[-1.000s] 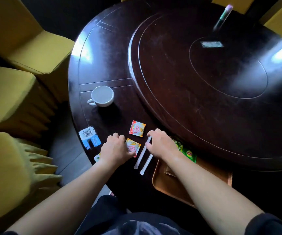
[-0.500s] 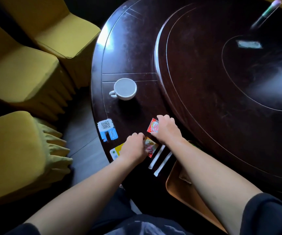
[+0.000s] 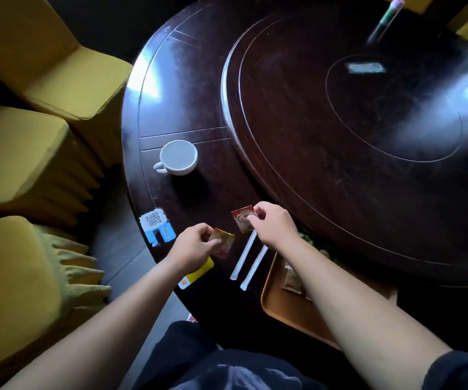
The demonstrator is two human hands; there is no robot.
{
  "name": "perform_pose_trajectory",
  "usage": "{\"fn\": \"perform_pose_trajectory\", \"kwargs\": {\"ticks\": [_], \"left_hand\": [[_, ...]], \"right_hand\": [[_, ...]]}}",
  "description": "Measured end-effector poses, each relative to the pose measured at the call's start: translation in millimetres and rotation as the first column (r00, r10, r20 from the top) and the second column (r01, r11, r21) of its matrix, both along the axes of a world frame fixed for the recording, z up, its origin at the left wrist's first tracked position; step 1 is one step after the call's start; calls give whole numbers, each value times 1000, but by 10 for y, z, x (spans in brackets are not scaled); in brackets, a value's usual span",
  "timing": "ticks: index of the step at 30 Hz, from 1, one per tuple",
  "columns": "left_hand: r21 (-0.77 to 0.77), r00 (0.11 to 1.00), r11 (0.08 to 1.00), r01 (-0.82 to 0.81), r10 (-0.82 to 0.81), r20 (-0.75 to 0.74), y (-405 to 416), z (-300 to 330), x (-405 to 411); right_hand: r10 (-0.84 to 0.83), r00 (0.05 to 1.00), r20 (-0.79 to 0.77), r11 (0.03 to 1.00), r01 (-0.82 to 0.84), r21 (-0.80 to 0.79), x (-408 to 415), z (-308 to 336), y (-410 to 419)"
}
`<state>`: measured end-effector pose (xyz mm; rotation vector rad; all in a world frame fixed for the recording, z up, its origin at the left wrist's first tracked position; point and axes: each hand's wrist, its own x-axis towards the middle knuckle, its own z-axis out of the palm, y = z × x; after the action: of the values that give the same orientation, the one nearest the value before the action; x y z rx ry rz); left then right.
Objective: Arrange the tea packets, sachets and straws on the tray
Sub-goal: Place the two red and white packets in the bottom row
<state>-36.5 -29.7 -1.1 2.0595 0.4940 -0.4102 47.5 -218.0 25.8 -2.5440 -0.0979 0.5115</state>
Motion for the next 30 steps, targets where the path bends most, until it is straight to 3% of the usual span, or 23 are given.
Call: {"fn": "perform_pose_trajectory", "kwargs": {"ticks": [7,13,19,25,30], "left_hand": [[-205,997,978,44,-57,-56,-289,213,23],[-251,956,934,253,-281,-83,-815,266,37],[-125,860,862,491,-503,-92,-1273,191,-61],[63,714,711,700,-694,-100,-1558,115,-143],[354,632,578,736,-773,-51,-1615,0,-234]], "right_hand": [[-322,944,-72,925,330,187,-467,98,-765],[-499,841,-207,820,536,203,-1008,-81,-1393],[-544,802,-247,786,590,185,-1481,-217,-1709],[-498,825,-267,829,543,130,-1740,-317,-1840],[-442,873,-206,885,462,57,-1807,-382,-1865]]}}
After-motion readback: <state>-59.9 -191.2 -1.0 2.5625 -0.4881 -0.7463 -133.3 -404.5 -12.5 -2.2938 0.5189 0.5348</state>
